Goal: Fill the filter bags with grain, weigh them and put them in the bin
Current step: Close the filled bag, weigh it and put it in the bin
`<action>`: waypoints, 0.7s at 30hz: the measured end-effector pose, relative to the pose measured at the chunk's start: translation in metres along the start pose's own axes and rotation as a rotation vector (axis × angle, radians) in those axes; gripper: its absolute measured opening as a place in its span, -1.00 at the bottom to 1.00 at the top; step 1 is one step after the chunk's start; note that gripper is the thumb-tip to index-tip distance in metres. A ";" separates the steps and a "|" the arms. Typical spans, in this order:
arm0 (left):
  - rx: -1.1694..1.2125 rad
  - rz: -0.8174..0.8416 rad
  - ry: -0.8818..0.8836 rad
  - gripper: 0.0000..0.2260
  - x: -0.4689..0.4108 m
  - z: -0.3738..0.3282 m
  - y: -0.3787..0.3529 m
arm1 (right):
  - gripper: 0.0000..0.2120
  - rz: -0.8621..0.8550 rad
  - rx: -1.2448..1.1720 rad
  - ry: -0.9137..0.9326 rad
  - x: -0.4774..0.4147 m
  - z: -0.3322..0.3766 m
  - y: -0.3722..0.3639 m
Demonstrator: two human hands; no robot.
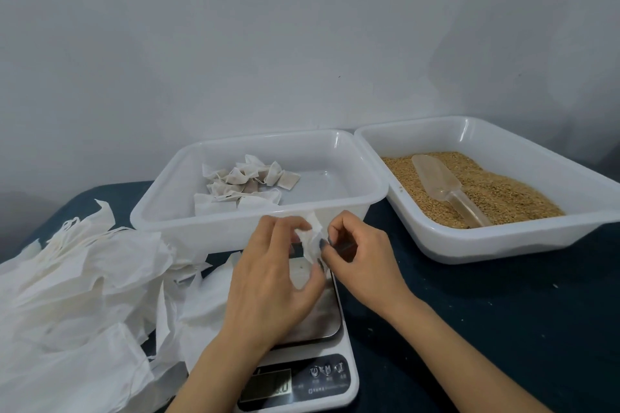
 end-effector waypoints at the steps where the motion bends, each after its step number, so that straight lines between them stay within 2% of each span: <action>1: 0.001 0.016 -0.038 -0.53 0.000 -0.002 -0.001 | -0.74 0.037 -0.057 -0.015 -0.001 0.001 -0.002; 4: 0.017 0.099 -0.194 -0.27 0.001 -0.008 -0.008 | -0.86 0.198 -0.255 -0.071 -0.001 0.003 -0.011; 6: 0.026 0.131 -0.242 -0.22 0.002 -0.008 -0.013 | -0.89 0.293 -0.348 -0.087 0.000 0.006 -0.016; 11: 0.044 0.158 -0.097 -0.54 -0.001 0.005 -0.007 | -0.90 0.294 -0.490 -0.122 -0.004 0.006 -0.009; 15: 0.007 0.197 -0.046 -0.61 -0.001 0.010 -0.003 | -0.87 0.255 -0.430 -0.131 -0.006 0.001 -0.004; 19: -0.252 0.185 -0.078 -0.56 0.000 0.012 -0.004 | -0.82 0.171 -0.254 -0.072 -0.005 -0.002 -0.001; 21: -0.270 0.195 -0.021 -0.54 -0.001 0.017 -0.004 | -0.86 0.185 -0.173 -0.035 -0.003 -0.002 -0.004</action>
Point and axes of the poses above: each hand's wrist, its own x-axis away from the middle knuckle, its own y-axis out of the back of the hand, z = x × y, the point moved 7 cm from there along -x, towards the middle knuckle, and after that the axes turned 7 degrees about -x, right-handed, at the moved point
